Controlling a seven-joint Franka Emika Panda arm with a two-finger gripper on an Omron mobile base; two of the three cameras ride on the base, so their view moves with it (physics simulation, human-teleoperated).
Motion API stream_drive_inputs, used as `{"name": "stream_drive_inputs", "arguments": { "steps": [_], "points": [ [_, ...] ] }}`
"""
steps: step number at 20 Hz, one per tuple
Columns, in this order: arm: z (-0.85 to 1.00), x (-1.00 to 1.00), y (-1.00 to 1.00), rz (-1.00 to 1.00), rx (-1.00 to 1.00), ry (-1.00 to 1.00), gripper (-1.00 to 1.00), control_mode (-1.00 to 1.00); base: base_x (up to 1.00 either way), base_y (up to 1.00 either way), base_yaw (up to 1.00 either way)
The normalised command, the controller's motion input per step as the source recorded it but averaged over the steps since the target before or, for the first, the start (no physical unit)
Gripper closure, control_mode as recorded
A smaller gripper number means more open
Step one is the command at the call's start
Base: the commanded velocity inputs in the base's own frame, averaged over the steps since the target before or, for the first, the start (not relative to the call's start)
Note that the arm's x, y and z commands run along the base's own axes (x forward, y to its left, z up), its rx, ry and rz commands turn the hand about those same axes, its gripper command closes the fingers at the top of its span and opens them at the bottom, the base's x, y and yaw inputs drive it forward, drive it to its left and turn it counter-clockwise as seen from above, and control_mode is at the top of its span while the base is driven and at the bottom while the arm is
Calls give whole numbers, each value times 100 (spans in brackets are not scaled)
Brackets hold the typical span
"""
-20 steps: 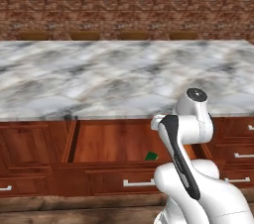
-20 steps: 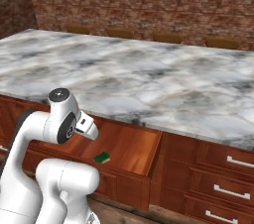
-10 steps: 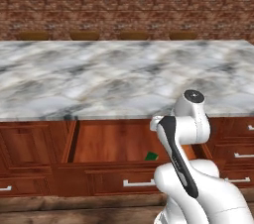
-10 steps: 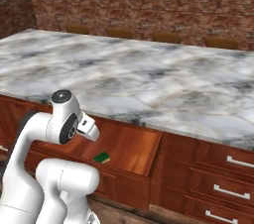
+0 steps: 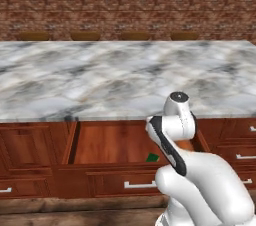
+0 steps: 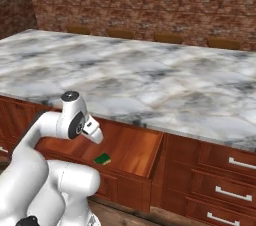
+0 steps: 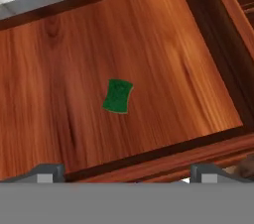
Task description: Restock the sink supplies by placing the sponge and soap dispenser on the counter and next to the sink. Make sure the soap dispenser is upright.
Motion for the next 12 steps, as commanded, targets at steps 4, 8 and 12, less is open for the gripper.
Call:
{"name": "stream_drive_inputs", "arguments": {
  "steps": [4, 8, 12],
  "points": [
    [-22, 46, 0, -15, 0, 15, -100, -100, 0, 0, 0],
    [-51, 31, 0, -6, 0, 14, -100, -100, 0, 0, 0],
    [-61, 31, 0, 0, 0, 16, -100, -100, 0, 0, 0]
  ]
}}
